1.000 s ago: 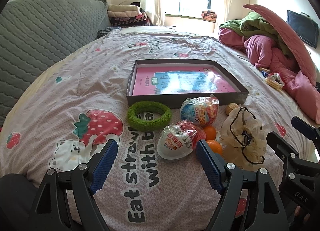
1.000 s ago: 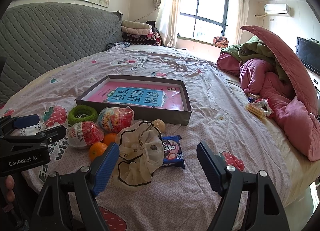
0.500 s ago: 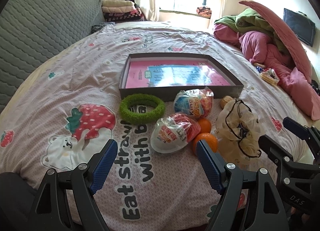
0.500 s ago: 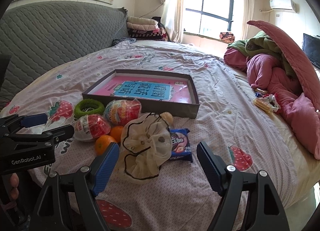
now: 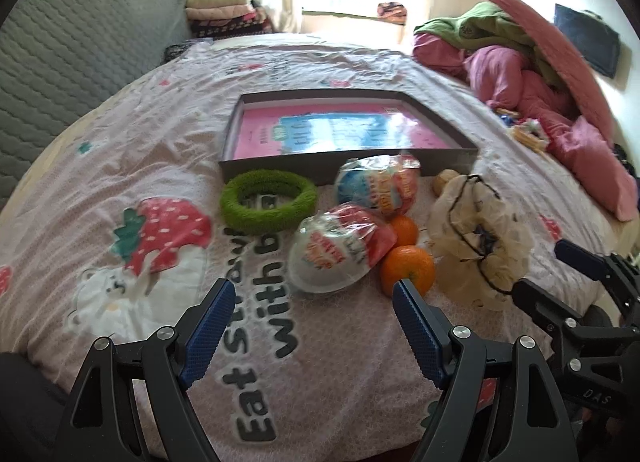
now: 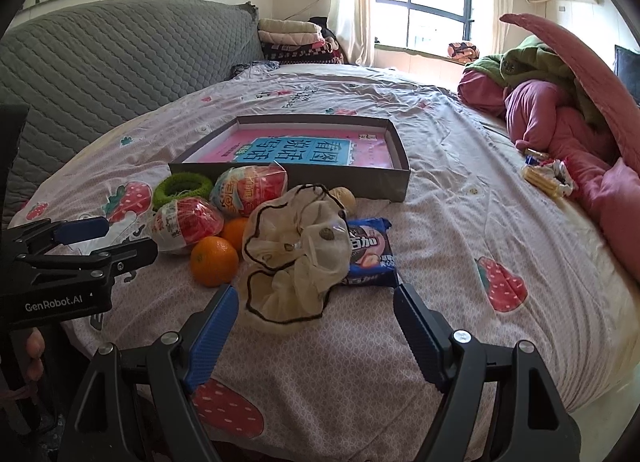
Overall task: Organize objects
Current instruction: 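Move the right tool toward the cream mesh cloth bag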
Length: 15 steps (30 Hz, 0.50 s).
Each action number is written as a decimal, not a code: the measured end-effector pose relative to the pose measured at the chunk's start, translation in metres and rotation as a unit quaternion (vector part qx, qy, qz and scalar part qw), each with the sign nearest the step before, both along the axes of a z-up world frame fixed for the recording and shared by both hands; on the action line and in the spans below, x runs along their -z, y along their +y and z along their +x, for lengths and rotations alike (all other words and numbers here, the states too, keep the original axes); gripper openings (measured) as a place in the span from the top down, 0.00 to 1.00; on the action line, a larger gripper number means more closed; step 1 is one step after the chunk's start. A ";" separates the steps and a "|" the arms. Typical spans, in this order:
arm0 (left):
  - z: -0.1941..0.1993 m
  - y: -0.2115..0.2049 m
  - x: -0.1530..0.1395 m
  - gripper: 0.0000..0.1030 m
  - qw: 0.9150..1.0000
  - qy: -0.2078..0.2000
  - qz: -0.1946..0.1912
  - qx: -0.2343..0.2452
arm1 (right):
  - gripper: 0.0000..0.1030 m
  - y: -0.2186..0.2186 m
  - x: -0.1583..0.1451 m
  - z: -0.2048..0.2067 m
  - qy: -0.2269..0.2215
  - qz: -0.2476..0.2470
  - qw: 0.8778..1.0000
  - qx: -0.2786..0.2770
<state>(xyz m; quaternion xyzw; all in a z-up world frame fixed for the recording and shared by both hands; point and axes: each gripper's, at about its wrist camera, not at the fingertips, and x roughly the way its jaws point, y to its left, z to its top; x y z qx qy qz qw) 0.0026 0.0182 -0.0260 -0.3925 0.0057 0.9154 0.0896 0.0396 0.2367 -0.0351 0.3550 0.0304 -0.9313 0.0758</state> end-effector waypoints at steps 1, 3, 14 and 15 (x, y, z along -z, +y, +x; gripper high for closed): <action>0.000 0.001 0.001 0.21 1.000 0.003 -0.002 0.008 | 0.23 0.001 0.001 0.000 0.000 -0.001 1.000 0.002; -0.001 0.002 0.003 0.21 1.000 0.008 -0.001 0.018 | 0.23 0.002 0.002 0.000 -0.001 -0.001 1.000 0.004; -0.016 -0.008 0.011 0.21 1.000 0.004 0.013 0.015 | 0.23 0.002 0.016 -0.011 -0.023 -0.011 1.000 0.004; -0.018 -0.009 0.012 0.21 1.000 0.005 0.014 0.014 | 0.23 0.002 0.017 -0.012 -0.025 -0.014 1.000 0.005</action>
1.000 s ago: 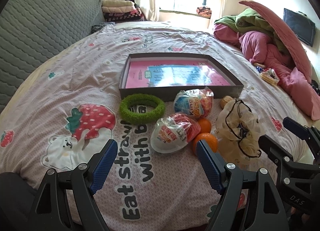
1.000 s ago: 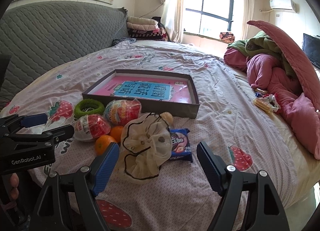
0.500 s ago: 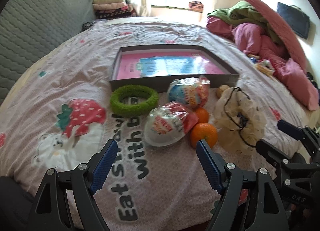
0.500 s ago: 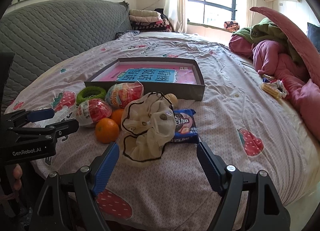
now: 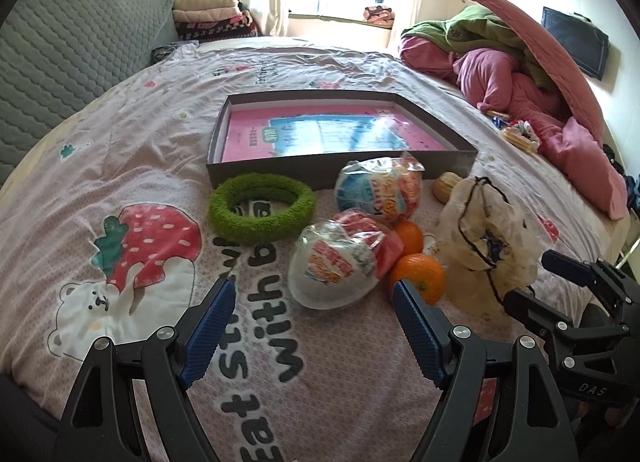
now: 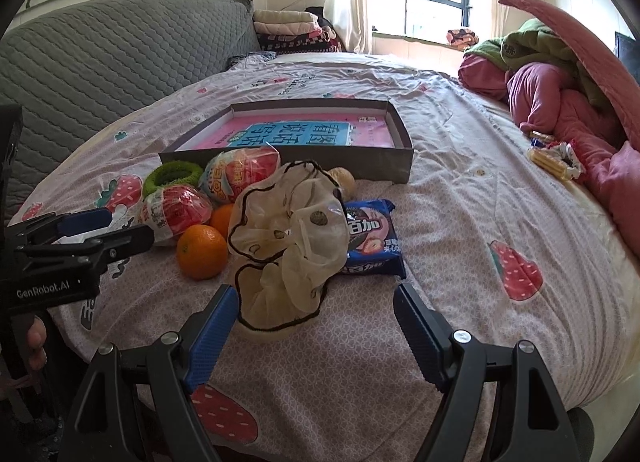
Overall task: Organize objects
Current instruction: 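Move the right tool toward the cream mesh cloth bag, then close the right tool on the cream mesh bag while the left tool grasps the large Kinder egg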
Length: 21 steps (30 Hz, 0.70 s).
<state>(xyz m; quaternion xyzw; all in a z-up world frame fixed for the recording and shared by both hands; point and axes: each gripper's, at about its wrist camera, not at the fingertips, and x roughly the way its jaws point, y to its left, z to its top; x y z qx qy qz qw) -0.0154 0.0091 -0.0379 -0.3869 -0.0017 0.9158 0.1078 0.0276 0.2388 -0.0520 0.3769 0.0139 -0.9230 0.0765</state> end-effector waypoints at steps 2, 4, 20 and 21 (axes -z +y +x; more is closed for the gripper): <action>-0.004 -0.003 0.002 0.21 1.000 -0.001 0.003 0.000 | 0.23 0.001 0.002 -0.002 -0.001 -0.005 1.000 0.001; -0.008 -0.007 0.004 0.21 1.000 0.001 0.005 -0.002 | 0.23 0.002 0.003 -0.003 -0.002 -0.010 1.000 0.002; -0.032 -0.002 0.021 0.21 0.998 -0.031 0.045 0.013 | 0.23 0.005 0.011 -0.012 -0.005 -0.030 1.000 0.006; -0.033 -0.002 0.023 0.21 0.998 -0.033 0.051 0.011 | 0.23 0.005 0.012 -0.012 -0.007 -0.031 0.999 0.006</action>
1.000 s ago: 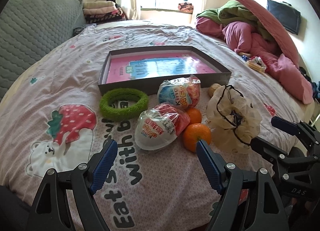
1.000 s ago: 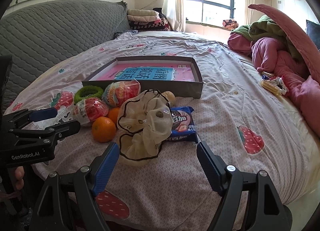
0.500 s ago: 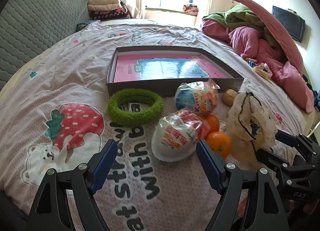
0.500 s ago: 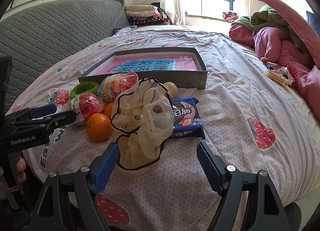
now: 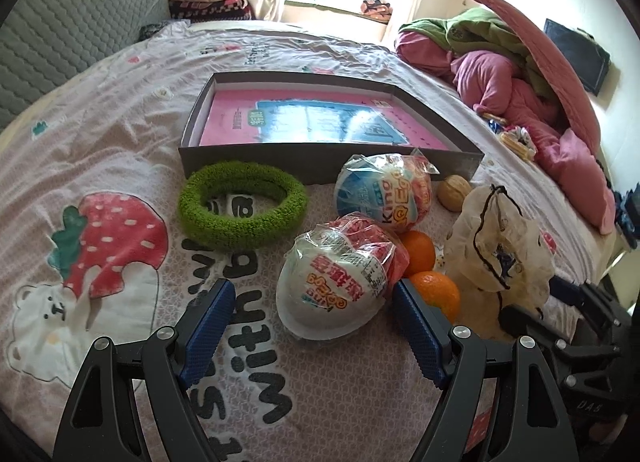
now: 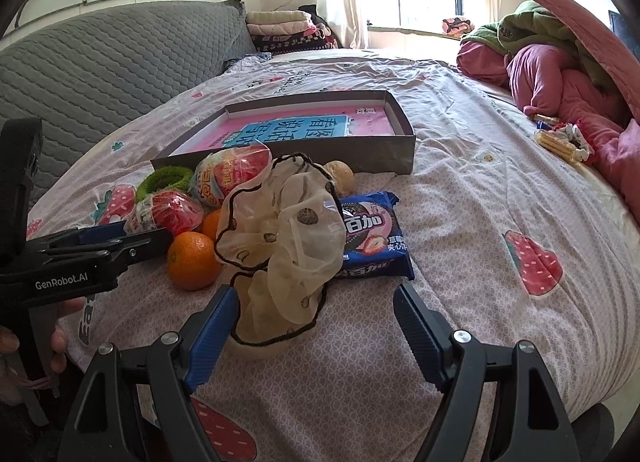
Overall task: Organize objects
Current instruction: 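Close the right tool on the cream mesh bag while the left tool grasps the large Kinder egg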
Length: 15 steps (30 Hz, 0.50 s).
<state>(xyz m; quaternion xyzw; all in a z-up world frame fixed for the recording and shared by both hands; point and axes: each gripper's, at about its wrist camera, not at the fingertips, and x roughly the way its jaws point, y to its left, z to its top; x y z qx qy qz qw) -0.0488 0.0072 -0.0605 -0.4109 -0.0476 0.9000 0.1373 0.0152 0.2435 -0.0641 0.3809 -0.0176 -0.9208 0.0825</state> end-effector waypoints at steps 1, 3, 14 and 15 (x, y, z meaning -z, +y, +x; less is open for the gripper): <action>-0.001 0.000 0.001 0.21 1.000 -0.002 0.003 0.000 | 0.23 0.001 0.001 -0.001 -0.003 -0.003 1.000 0.000; -0.003 0.000 0.004 0.21 1.000 -0.007 0.013 -0.001 | 0.23 0.002 0.003 -0.003 -0.009 -0.012 1.000 0.000; -0.006 0.006 0.000 0.21 0.999 -0.005 0.042 0.016 | 0.46 -0.007 0.004 -0.002 -0.001 -0.014 1.000 -0.028; -0.006 0.008 0.000 0.21 0.999 -0.003 0.043 0.021 | 0.48 -0.008 0.004 -0.001 -0.001 -0.016 0.999 -0.034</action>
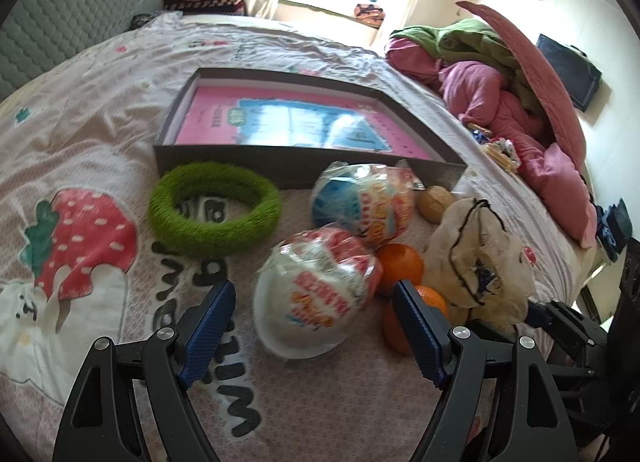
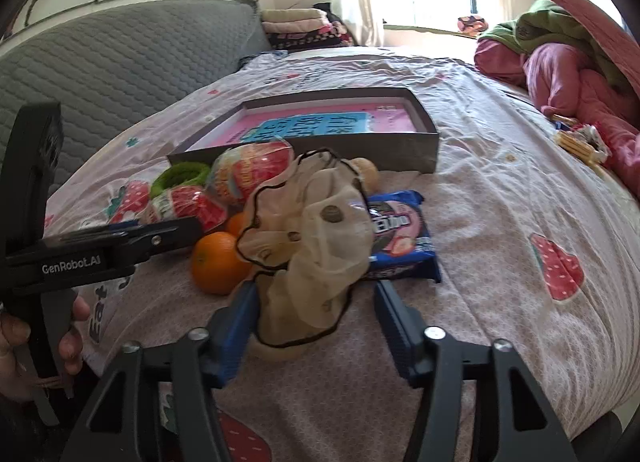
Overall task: Organize objects
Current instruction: 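Close the right tool on the cream mesh bag while the left tool grasps the large Kinder egg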
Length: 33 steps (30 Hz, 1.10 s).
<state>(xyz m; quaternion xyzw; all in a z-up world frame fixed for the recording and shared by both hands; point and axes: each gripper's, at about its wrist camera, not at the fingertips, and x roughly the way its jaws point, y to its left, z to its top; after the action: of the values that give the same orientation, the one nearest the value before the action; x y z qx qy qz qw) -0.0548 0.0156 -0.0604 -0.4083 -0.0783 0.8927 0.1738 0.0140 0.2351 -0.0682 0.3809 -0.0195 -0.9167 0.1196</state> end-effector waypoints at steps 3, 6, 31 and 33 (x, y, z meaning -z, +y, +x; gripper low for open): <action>-0.001 0.003 -0.002 0.21 1.000 0.001 0.009 0.008 | 0.55 -0.002 0.000 0.000 0.000 -0.004 1.000 -0.009; -0.002 0.005 -0.002 0.27 1.000 0.001 0.015 0.015 | 0.62 -0.003 0.000 0.000 0.001 -0.010 1.000 -0.015; 0.009 -0.001 -0.011 0.45 1.000 0.025 0.004 -0.003 | 0.83 -0.007 -0.021 0.006 0.053 -0.007 0.998 -0.045; 0.010 -0.002 -0.013 0.45 1.000 0.029 0.003 -0.004 | 0.83 -0.008 -0.025 0.006 0.058 0.004 0.997 -0.043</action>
<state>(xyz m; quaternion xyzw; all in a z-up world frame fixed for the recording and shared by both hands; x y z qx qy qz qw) -0.0448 0.0137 -0.0474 -0.3812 -0.0771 0.9048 0.1734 0.0196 0.2266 -0.0432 0.3277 0.0077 -0.9314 0.1580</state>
